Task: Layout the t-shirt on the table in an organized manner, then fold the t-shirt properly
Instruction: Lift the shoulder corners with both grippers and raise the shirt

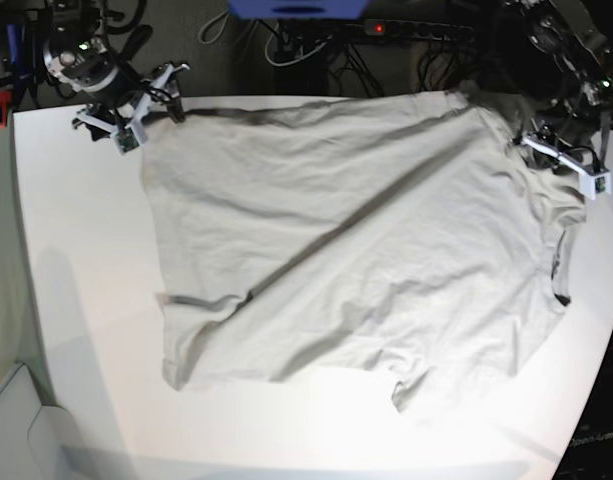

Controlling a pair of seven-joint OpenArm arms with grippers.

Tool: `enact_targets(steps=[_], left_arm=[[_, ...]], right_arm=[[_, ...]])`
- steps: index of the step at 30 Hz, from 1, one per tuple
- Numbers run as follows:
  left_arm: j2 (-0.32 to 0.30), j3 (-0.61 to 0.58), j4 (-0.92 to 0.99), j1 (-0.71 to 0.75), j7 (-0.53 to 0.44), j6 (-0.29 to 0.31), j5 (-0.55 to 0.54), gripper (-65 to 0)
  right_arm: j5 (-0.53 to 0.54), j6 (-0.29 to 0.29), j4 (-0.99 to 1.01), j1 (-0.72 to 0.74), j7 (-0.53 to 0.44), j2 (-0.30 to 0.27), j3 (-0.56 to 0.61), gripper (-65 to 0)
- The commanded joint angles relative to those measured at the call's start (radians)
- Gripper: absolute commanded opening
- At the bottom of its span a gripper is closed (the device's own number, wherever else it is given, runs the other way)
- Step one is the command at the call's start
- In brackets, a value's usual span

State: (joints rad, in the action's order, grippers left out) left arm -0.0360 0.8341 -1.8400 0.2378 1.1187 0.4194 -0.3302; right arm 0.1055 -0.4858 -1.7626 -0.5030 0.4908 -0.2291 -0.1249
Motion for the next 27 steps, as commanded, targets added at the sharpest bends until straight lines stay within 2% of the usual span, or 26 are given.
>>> enact_targets(steps=[1,9,12,19,22,24,27], left_arm=[[-0.012,0.003,-0.019,-0.002,-0.013,-0.003,-0.011,-64.8],[-0.011,-0.003,-0.063,-0.001,-0.013,-0.003,-0.014,-64.8],[-0.011,0.001,-0.071,-0.001,-0.013,-0.003,-0.016,-64.8],[-0.011,-0.005,-0.134,-0.018,-0.013,-0.003,-0.017,-64.8],[-0.012,0.000,-0.151,-0.058,0.034,-0.003,-0.017,-64.8],[-0.018,0.003,-0.152,-0.093,0.073,-0.003,-0.017,-64.8],[-0.018,-0.002,-0.152,-0.145,0.100,-0.003,-0.019,-64.8]], right_arm=[[0.007,-0.024,-0.013,0.011,-0.019,-0.005,-0.003,-28.2],[0.007,-0.026,0.000,0.047,-0.016,-0.005,-0.002,-56.3],[0.007,-0.026,-0.004,0.047,-0.016,-0.005,-0.003,-65.0],[0.007,-0.026,-0.119,0.040,-0.022,-0.019,-0.012,-65.0],[0.013,-0.034,-0.198,0.040,-0.022,-0.020,-0.038,-65.0],[0.015,-0.081,-0.225,0.047,-0.022,-0.010,-0.072,-65.0],[0.012,-0.149,-0.239,0.097,-0.020,0.038,-0.147,-65.0]])
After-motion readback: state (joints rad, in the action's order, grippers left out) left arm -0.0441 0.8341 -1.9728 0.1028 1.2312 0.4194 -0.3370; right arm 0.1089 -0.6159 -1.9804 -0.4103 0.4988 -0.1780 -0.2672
